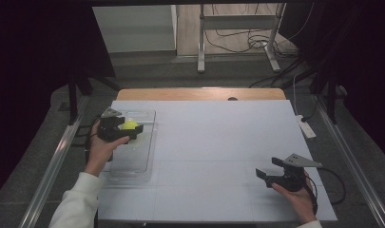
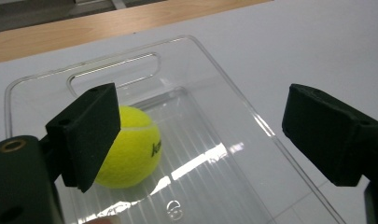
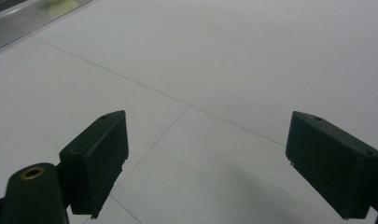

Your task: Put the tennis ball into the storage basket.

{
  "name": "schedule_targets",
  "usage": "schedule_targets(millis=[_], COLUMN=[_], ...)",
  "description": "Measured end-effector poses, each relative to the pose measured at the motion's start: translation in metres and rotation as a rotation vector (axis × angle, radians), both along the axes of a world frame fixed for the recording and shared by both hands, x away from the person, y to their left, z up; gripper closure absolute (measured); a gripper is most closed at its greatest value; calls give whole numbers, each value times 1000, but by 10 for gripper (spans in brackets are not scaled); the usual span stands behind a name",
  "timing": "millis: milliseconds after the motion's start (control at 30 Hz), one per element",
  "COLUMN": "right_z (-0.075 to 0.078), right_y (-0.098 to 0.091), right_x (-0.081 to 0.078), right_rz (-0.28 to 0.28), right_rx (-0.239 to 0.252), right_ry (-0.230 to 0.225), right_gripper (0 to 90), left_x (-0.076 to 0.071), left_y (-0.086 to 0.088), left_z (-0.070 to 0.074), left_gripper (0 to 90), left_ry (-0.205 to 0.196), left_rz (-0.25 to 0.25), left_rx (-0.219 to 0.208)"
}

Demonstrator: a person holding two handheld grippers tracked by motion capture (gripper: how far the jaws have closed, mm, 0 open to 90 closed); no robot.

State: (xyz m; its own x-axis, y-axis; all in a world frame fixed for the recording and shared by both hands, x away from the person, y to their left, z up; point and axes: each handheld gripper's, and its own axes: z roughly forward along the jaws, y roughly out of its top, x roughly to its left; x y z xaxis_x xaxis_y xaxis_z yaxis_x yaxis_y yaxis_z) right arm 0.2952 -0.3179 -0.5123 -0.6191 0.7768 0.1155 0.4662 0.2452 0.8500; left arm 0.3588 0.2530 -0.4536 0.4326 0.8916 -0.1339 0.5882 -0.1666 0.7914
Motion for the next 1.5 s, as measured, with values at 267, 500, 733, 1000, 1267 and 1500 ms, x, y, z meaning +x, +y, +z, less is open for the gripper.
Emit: schedule_targets(millis=[267,500,733,1000,1267,1500], right_z=[0,-1,0,1,3,3], right_y=[-1,1,-1,-3,-7,-6], right_x=[1,3,1,-6,-11,-9], right_rz=[0,7,7,-5,-23,-16], right_rx=[6,11,11,3,3,5], right_ry=[2,2,4,-1,-4,-5], right_gripper=[131,132,132,132,132,131], left_x=[-21,-39,-54,-69,-87,-103], left_y=[-5,-6,-9,-11,-19,-20], left_z=[4,3,3,-4,-16,-22], left_gripper=[126,124,124,124,126,129], left_ry=[-15,-36,-53,-56,-48,-47], left_rz=[-28,-49,-75,-103,-137,-122], left_rx=[-35,-50,-56,-74,-66,-70])
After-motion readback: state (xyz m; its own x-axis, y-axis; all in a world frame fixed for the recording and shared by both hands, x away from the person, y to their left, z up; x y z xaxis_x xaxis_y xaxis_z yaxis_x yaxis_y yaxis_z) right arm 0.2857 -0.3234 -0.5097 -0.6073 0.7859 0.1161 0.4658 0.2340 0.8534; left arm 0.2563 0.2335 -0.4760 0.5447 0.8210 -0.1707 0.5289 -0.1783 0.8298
